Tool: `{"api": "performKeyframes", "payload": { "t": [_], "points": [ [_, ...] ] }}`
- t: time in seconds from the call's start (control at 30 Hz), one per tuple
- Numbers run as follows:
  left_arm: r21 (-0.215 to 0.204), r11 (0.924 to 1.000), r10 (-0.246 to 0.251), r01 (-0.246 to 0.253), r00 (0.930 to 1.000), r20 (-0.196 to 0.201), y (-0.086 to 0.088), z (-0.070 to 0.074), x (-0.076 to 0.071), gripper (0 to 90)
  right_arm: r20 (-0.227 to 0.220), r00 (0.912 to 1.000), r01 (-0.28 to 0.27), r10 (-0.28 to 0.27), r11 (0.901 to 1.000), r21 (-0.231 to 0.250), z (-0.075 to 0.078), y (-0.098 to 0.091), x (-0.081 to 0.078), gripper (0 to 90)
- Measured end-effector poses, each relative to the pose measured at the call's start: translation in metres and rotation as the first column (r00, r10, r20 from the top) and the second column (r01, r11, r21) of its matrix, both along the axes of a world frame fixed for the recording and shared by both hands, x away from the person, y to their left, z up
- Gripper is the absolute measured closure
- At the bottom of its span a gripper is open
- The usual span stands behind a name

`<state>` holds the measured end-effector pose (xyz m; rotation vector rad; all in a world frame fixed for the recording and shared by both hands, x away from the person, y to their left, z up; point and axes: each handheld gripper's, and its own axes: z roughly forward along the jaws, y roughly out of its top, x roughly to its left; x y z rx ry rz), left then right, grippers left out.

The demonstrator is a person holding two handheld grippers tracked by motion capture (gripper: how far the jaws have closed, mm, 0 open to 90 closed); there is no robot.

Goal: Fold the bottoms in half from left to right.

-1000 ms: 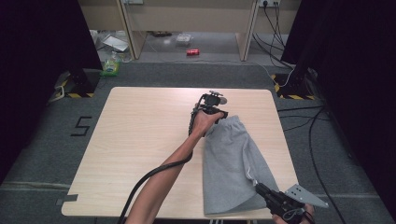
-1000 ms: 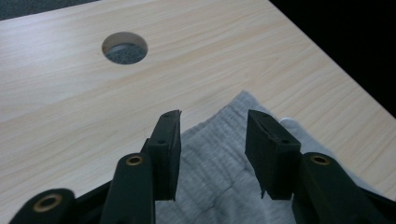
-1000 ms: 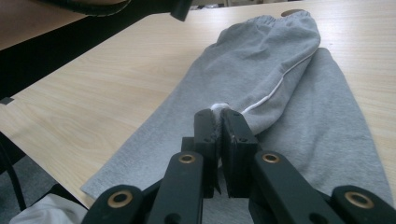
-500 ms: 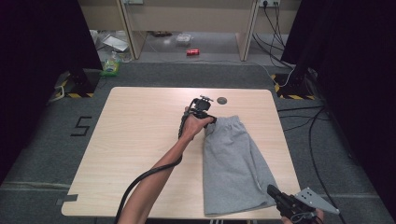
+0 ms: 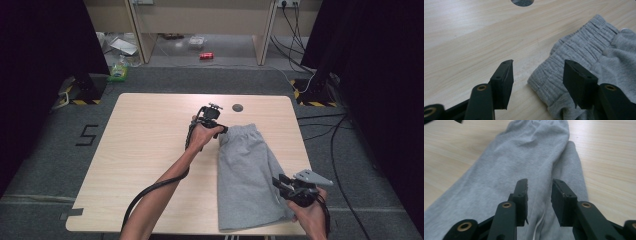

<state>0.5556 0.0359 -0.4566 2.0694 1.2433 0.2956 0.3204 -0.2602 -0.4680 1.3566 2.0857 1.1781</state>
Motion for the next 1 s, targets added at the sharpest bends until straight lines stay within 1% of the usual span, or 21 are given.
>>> {"api": "performKeyframes", "payload": {
  "t": [0.07,0.13,0.2,0.23,0.27,0.3,0.33,0.37,0.4,0.47,0.57,0.63,0.67,0.73,0.77,0.8,0.87,0.9,0.93,0.97,1.0],
  "points": [
    [-0.002,0.9999,0.010,-0.010,0.9999,-0.001,0.003,-0.002,0.000,39.1,-0.025,0.9997,0.002,-0.002,0.9999,-0.014,-0.005,0.004,0.013,61.9],
    [-0.008,0.9998,0.019,-0.020,0.9997,-0.011,0.006,-0.004,0.001,38.0,-0.061,0.9981,-0.010,0.009,0.9997,-0.023,-0.011,0.009,0.025,61.0],
    [-0.012,0.9996,0.026,-0.026,0.9995,-0.016,0.009,-0.006,0.002,37.1,-0.090,0.9958,-0.020,0.016,0.9990,-0.040,-0.017,0.012,0.034,61.1],
    [-0.016,0.9995,0.029,-0.029,0.9994,-0.019,0.010,-0.007,0.002,36.8,-0.106,0.9943,-0.017,0.013,0.9991,-0.040,-0.020,0.013,0.038,62.0],
    [-0.016,0.9994,0.032,-0.032,0.9993,-0.019,0.011,-0.007,0.003,36.6,-0.116,0.9932,-0.019,0.013,0.9988,-0.045,-0.022,0.014,0.041,65.0],
    [-0.017,0.9993,0.032,-0.032,0.9993,-0.021,0.012,-0.007,0.003,36.3,-0.126,0.9919,-0.025,0.019,0.9985,-0.048,-0.024,0.014,0.044,70.6],
    [-0.017,0.9993,0.032,-0.032,0.9993,-0.021,0.013,-0.008,0.003,36.1,-0.132,0.9910,-0.025,0.019,0.9987,-0.043,-0.025,0.014,0.045,79.6],
    [-0.017,0.9993,0.032,-0.032,0.9992,-0.022,0.013,-0.008,0.003,36.0,-0.125,0.9920,-0.026,0.021,0.9989,-0.040,-0.025,0.012,0.046,84.2],
    [-0.018,0.9993,0.033,-0.033,0.9992,-0.023,0.013,-0.008,0.003,36.0,-0.124,0.9922,-0.021,0.016,0.9992,-0.035,-0.024,0.011,0.045,85.9],
    [-0.019,0.9993,0.032,-0.033,0.9992,-0.024,0.012,-0.009,0.003,35.9,-0.105,0.9945,-0.010,0.008,0.9997,-0.022,-0.018,0.006,0.043,86.6],
    [-0.018,0.9995,0.027,-0.027,0.9993,-0.025,0.009,-0.011,0.002,36.0,-0.075,0.9971,0.006,-0.007,1.0000,-0.007,-0.008,-0.002,0.038,86.8],
    [-0.012,0.9997,0.020,-0.021,0.9995,-0.025,0.006,-0.013,0.001,36.0,-0.068,0.9974,0.022,-0.021,0.9998,0.004,-0.003,-0.008,0.037,86.8],
    [-0.008,0.9998,0.020,-0.020,0.9995,-0.023,0.004,-0.013,0.001,36.1,-0.068,0.9975,0.022,-0.022,0.9998,0.000,-0.002,-0.011,0.039,86.8],
    [-0.001,0.9998,0.018,-0.018,0.9996,-0.022,0.002,-0.014,0.001,36.3,-0.090,0.9949,0.046,-0.046,0.9989,-0.005,-0.005,-0.017,0.043,86.8],
    [0.004,0.9999,0.014,-0.014,0.9996,-0.023,0.001,-0.015,0.001,36.3,-0.104,0.9933,0.049,-0.051,0.9984,-0.028,-0.008,-0.020,0.046,86.8],
    [0.008,0.9999,0.014,-0.014,0.9997,-0.022,0.000,-0.015,0.001,36.3,-0.126,0.9905,0.052,-0.056,0.9981,-0.035,-0.013,-0.024,0.050,86.7],
    [0.018,0.9998,0.014,-0.014,0.9997,-0.018,-0.001,-0.016,0.001,36.3,-0.168,0.9836,0.064,-0.066,0.9978,-0.017,-0.024,-0.028,0.054,86.1],
    [0.020,0.9997,0.013,-0.013,0.9998,-0.014,-0.001,-0.016,0.001,36.3,-0.176,0.9824,0.063,-0.064,0.9979,-0.015,-0.028,-0.029,0.054,84.7],
    [0.022,0.9997,0.013,-0.013,0.9999,-0.008,0.000,-0.016,0.002,36.4,-0.189,0.9798,0.064,-0.065,0.9979,-0.010,-0.029,-0.029,0.054,80.5],
    [0.022,0.9997,0.014,-0.013,0.9999,-0.005,0.000,-0.015,0.001,36.4,-0.194,0.9779,0.077,-0.077,0.9970,-0.010,-0.028,-0.030,0.052,75.4],
    [0.014,0.9998,0.016,-0.016,0.9999,-0.004,0.000,-0.015,0.001,36.4,-0.180,0.9796,0.089,-0.090,0.9959,-0.017,-0.025,-0.031,0.050,71.1]
  ]
}}
